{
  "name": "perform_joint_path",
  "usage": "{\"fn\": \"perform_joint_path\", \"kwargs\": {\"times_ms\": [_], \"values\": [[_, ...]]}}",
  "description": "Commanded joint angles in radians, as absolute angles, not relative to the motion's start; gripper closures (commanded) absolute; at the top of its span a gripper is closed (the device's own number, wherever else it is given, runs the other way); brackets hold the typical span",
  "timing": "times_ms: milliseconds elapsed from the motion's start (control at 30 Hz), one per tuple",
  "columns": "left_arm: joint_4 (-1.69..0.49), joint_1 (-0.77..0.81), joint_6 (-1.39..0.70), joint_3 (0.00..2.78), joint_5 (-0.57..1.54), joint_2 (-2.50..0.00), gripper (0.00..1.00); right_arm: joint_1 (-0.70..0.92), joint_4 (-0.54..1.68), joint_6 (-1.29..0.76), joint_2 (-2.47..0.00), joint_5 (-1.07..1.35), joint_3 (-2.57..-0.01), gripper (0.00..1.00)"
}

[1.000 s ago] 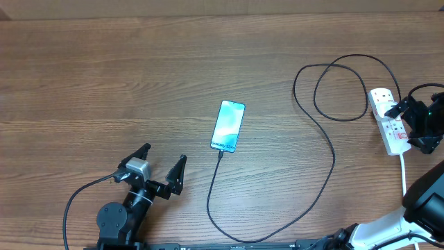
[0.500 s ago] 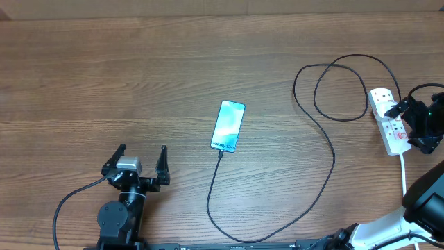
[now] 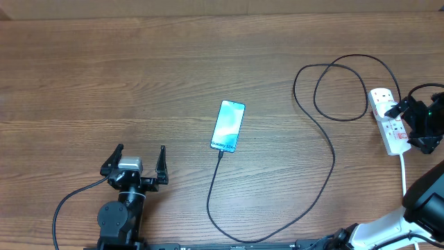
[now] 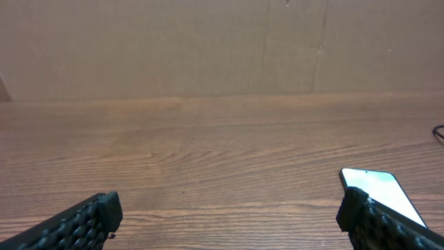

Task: Plug charger to phone and switch on socket

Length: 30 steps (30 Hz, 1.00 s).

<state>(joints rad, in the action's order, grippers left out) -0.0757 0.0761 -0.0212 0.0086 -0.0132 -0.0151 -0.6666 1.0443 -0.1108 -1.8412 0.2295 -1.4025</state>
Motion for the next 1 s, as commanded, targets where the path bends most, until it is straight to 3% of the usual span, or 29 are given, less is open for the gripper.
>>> {"fn": "perform_joint_path", "kwargs": {"times_ms": [0, 967], "values": [[-0.075, 0.070, 0.001, 0.005, -0.029, -0.004, 0.00, -0.663, 1.041, -0.107, -1.825, 0.234, -1.421, 0.00], [-0.075, 0.070, 0.001, 0.005, -0.029, -0.004, 0.00, -0.662, 1.016, -0.107, -1.800, 0.233, -1.421, 0.00]]}}
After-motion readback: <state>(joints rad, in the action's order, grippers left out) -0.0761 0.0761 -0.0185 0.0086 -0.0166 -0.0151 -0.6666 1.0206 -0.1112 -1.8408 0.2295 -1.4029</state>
